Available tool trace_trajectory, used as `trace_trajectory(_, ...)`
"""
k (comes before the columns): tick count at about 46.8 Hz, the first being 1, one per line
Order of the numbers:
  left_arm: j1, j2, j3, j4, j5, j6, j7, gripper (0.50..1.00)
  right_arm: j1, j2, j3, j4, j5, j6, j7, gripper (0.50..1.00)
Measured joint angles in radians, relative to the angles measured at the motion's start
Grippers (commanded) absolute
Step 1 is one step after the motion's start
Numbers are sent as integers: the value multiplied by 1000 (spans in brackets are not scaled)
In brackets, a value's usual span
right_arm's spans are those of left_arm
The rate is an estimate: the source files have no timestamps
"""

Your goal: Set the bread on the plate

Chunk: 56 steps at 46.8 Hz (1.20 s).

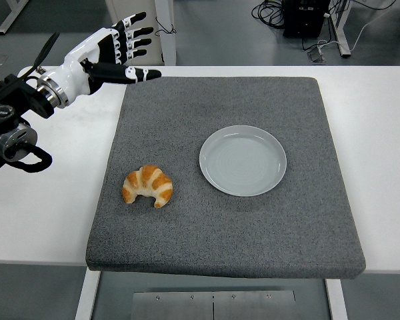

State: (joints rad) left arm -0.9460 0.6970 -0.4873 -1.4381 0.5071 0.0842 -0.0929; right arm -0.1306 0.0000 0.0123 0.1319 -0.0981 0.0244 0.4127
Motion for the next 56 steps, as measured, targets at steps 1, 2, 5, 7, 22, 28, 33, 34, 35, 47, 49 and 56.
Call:
trace_trajectory(1, 2, 9, 0, -16, 27, 3, 2, 972, 0, 0, 0, 0, 0, 0, 0, 1000)
trace_trajectory(2, 4, 14, 0, -27, 44, 5, 2, 972, 0, 0, 0, 0, 0, 0, 0, 1000)
trace_trajectory(5, 13, 31, 1, -60, 124, 12, -2, 972, 0, 0, 0, 0, 0, 0, 0, 1000)
trace_trajectory(7, 25, 37, 1, -75, 165, 12, -4, 972, 0, 0, 0, 0, 0, 0, 0, 1000)
trace_trajectory(22, 124, 103, 7, -174, 410, 16, 1, 972, 0, 0, 0, 0, 0, 0, 0, 1000)
trace_trajectory(28, 162, 116, 7, -196, 539, 16, 2, 972, 0, 0, 0, 0, 0, 0, 0, 1000)
trace_trajectory(33, 182, 117, 11, -199, 625, 16, 2, 972, 0, 0, 0, 0, 0, 0, 0, 1000)
trace_trajectory(34, 186, 118, 13, -199, 648, 16, 3, 971, 0, 0, 0, 0, 0, 0, 0, 1000)
trace_trajectory(35, 188, 119, 14, -198, 665, 16, 4, 971, 0, 0, 0, 0, 0, 0, 0, 1000)
trace_trajectory(47, 230, 124, 32, -196, 727, 16, 0, 968, 0, 0, 0, 0, 0, 0, 0, 1000)
trace_trajectory(49, 233, 126, 43, -196, 734, 16, 0, 969, 0, 0, 0, 0, 0, 0, 0, 1000)
trace_trajectory(56, 262, 124, 50, -193, 739, 16, -14, 969, 0, 0, 0, 0, 0, 0, 0, 1000)
